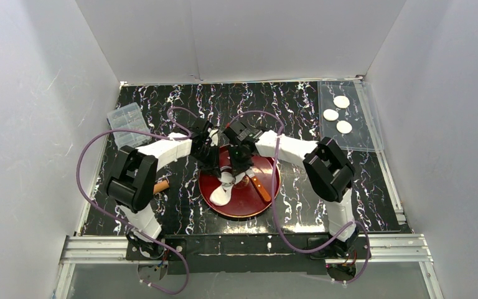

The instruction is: Roll out the dumpling wrappers from the dough

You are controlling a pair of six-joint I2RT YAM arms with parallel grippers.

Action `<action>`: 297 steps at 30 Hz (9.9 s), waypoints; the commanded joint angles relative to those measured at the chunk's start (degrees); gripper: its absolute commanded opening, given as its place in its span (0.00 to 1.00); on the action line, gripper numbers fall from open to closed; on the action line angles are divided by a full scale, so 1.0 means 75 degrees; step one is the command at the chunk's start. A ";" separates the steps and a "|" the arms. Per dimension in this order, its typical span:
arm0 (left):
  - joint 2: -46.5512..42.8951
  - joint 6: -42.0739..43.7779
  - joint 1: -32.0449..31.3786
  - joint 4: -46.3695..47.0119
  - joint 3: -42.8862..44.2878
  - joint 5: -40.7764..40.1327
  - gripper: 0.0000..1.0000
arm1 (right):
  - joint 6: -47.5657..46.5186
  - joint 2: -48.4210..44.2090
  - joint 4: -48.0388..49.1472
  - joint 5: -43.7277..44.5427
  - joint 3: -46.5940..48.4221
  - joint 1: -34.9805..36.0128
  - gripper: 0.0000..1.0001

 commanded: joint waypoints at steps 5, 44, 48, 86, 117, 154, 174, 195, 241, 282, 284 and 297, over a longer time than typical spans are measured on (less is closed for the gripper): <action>0.0525 0.0181 -0.0707 -0.0531 -0.0744 -0.1425 0.00 | 0.0104 -0.1276 -0.0487 0.0283 -0.1902 0.0041 0.01; 0.0064 0.0102 -0.0088 -0.0560 -0.1299 -0.1471 0.00 | -0.0166 -0.0636 -0.0953 0.0164 -0.0840 0.0066 0.01; 0.0252 -0.0039 -0.0061 -0.0534 -0.1287 -0.1564 0.00 | -0.0156 -0.0489 -0.0982 0.0113 -0.0567 0.0075 0.01; 0.1513 0.0059 -0.0822 -0.1124 0.0225 -0.2482 0.00 | -0.0509 -0.0714 -0.0450 0.1548 -0.1093 -0.0312 0.01; 0.1428 0.0101 -0.0576 -0.1215 0.0273 -0.2236 0.00 | -0.0263 -0.1183 -0.0089 0.1463 -0.1933 -0.0158 0.01; 0.0272 0.0043 0.0346 -0.1043 -0.0318 -0.2573 0.00 | 0.0025 -0.0170 -0.0376 0.0644 -0.0045 0.0004 0.01; 0.0686 0.0272 0.0614 -0.1187 0.0301 -0.3051 0.00 | -0.0662 -0.0457 -0.0269 -0.0032 0.0149 -0.0242 0.01; 0.0183 0.0242 0.0161 -0.1159 0.0345 -0.3075 0.00 | -0.0862 -0.2042 0.0611 -0.1121 -0.0553 -0.0395 0.49; -0.1422 0.0719 0.0364 -0.1422 0.1263 -0.1116 0.00 | -0.0337 -0.2694 -0.0457 0.0356 -0.2539 -0.0641 0.55; -0.2096 0.1308 0.2896 -0.0766 0.0522 -0.1576 0.77 | -0.1016 -0.2432 -0.2416 0.1606 -0.0672 -0.0340 0.01; -0.2332 0.1553 0.2772 -0.0761 0.0546 -0.0786 0.76 | -0.0890 -0.2547 -0.2565 0.1151 -0.0583 -0.0485 0.01; -0.6919 1.0699 -0.1905 -0.0242 -0.0130 0.1942 0.98 | 0.0130 -0.3652 -0.3871 -0.4449 0.0563 -0.1296 0.01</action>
